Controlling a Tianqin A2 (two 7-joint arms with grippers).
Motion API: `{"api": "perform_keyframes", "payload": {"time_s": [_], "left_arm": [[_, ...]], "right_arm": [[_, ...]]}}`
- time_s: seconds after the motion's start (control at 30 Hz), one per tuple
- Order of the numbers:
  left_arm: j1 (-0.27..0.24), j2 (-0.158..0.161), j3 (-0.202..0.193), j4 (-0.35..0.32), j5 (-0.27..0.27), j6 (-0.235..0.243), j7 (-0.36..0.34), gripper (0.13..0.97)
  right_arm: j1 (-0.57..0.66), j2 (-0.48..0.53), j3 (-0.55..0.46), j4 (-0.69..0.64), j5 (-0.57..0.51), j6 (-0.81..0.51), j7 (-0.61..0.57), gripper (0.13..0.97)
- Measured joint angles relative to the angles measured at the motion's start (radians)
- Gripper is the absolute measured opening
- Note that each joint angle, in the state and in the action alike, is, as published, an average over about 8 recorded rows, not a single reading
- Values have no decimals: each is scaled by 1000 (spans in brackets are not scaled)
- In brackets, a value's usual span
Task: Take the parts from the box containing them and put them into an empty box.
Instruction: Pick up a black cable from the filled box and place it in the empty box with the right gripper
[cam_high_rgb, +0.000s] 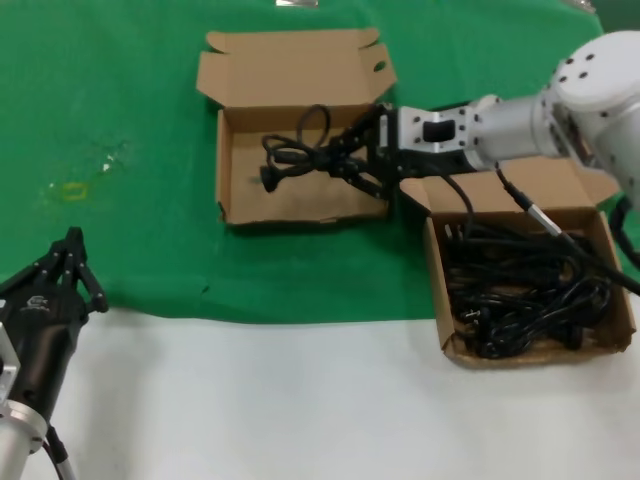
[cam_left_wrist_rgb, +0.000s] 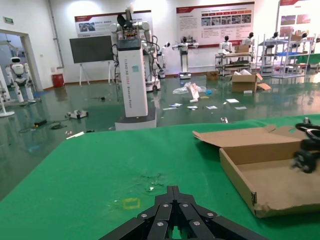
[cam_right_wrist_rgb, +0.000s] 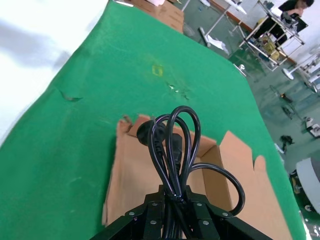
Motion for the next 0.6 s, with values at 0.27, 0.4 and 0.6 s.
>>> {"api": "perform_keyframes", "payload": {"time_s": [0.27,0.4,0.6], "left_arm": [[0,0,0,0,0,0,0,144],[0,0,0,0,0,0,0,144],[0,0,0,0,0,0,0,144]], "right_arm": [[80,-99,57,-246,45,73,-205,212],[98,-133,79,-319,60,120,-264,212],[92,-165,61,-354,97,195,-299,211]]}}
